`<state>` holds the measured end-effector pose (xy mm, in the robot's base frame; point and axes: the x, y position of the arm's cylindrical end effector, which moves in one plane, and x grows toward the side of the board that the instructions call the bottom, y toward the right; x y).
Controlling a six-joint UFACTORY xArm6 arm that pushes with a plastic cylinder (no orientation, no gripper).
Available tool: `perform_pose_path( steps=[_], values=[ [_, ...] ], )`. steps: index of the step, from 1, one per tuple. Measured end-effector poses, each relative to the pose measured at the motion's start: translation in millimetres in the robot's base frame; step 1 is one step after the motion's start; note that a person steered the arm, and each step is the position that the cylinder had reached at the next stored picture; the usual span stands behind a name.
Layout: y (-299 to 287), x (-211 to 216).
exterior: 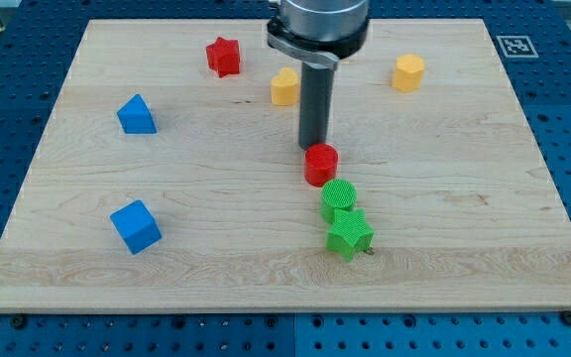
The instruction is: Place the red circle to the top of the green circle
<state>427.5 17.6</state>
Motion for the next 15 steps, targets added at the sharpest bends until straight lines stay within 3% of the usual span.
perform_pose_path(
  steps=[2,6,7,8,9,11,12,15],
  values=[
    [-31.8,10.4],
    [7.2,34.0],
    [9.9,-44.7],
    [73.0,-50.1],
    [123.3,-17.9],
    [136.1,7.2],
    [136.1,47.7],
    [118.9,55.3]
  ],
)
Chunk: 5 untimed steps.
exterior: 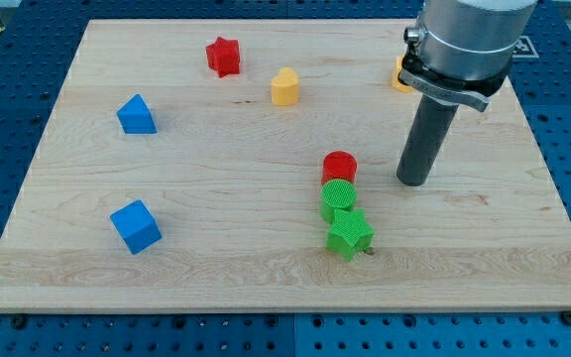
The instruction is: Place the red circle to the top of the green circle
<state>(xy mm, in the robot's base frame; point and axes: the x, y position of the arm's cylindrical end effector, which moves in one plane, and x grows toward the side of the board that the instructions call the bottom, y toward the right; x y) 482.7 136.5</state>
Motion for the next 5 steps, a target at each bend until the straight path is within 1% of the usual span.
perform_pose_path(
  steps=[1,2,3,5],
  values=[
    [-14.1,0.0],
    [-29.1,-9.8],
    [-31.1,-19.6],
    [-59.1,-21.9]
  ],
)
